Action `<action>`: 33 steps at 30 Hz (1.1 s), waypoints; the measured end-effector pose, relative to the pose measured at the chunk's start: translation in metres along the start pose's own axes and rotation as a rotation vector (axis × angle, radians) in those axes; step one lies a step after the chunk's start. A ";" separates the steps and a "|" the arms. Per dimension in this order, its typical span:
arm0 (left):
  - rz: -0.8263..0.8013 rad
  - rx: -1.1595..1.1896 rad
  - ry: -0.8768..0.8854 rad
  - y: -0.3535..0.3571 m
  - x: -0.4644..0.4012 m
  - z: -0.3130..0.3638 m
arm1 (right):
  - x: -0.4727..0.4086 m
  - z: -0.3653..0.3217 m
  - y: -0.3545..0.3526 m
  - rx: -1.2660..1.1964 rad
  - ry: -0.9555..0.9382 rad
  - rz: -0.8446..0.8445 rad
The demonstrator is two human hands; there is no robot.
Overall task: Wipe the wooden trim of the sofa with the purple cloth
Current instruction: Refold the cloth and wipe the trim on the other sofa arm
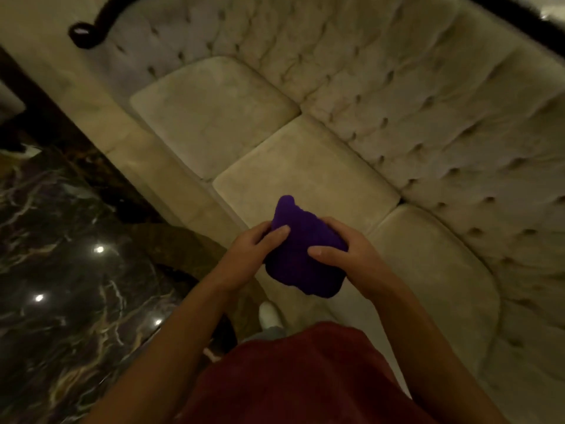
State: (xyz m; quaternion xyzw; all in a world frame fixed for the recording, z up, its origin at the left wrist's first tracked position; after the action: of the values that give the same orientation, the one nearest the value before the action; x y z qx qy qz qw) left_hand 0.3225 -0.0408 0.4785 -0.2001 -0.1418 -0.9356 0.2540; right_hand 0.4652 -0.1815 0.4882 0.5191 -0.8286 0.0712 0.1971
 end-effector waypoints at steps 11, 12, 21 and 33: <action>0.365 0.122 0.126 -0.158 -0.045 0.022 | -0.167 -0.030 0.077 0.146 0.013 -0.061; 0.365 0.122 0.123 -0.173 -0.056 0.026 | -0.186 -0.032 0.081 0.159 0.008 -0.050; 0.375 0.171 0.105 -0.316 -0.179 0.094 | -0.369 -0.078 0.135 0.382 0.011 0.035; 0.508 0.147 0.073 -0.514 -0.292 0.190 | -0.570 -0.200 0.280 0.971 -0.443 -0.159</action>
State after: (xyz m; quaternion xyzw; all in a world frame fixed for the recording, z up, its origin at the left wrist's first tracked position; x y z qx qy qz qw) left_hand 0.3376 0.5777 0.4314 -0.1764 -0.1454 -0.8355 0.4997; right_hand 0.4853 0.4837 0.4660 0.6143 -0.6802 0.3197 -0.2403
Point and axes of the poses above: each hand's wrist, its own x-axis away from the middle knuckle, its own y-axis out of the palm, z = x × y, the point moved 3 cm from there along -x, towards the middle knuckle
